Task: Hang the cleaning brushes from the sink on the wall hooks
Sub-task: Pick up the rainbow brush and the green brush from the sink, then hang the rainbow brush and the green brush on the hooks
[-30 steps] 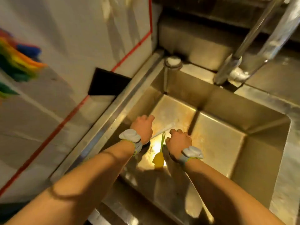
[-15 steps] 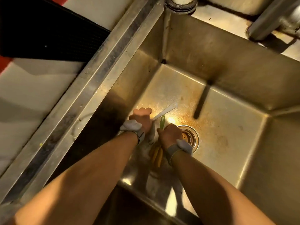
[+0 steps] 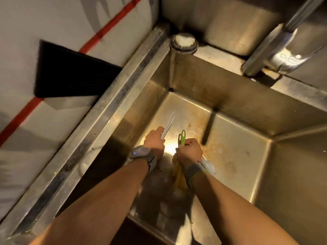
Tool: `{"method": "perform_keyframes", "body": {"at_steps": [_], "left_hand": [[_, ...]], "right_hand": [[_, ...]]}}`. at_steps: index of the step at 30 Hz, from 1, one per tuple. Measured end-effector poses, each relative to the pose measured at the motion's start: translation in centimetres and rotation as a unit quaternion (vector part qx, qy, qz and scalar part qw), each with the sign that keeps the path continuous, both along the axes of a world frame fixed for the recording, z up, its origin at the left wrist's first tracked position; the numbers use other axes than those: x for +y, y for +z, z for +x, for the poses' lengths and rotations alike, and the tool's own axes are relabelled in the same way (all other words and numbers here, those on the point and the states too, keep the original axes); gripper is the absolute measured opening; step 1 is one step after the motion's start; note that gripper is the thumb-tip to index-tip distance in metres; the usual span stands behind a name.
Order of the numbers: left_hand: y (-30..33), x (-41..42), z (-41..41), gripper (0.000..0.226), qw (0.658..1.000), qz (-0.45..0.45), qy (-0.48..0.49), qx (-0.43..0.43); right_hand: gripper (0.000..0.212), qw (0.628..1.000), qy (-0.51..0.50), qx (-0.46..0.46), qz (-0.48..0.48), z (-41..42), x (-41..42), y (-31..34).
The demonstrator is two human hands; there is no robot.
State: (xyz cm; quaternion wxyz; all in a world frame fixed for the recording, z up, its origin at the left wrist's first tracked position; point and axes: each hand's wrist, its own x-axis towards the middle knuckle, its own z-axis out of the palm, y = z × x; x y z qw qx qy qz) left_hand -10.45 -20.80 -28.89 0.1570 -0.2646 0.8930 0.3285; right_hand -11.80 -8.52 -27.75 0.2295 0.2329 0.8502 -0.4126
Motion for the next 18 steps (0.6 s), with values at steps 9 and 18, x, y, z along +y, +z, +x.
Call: {"method": "perform_keyframes", "body": {"at_steps": [9, 18], "left_hand": [[16.6, 0.0, 0.8, 0.013, 0.963, 0.157, 0.142, 0.167], [36.9, -0.3, 3.9, 0.012, 0.917, 0.144, 0.190, 0.319]], "right_hand": [[0.015, 0.982, -0.023, 0.118, -0.147, -2.5, -1.0, 14.0], [0.026, 0.934, 0.044, 0.220, -0.278, -2.3, -3.4, 33.4]]}}
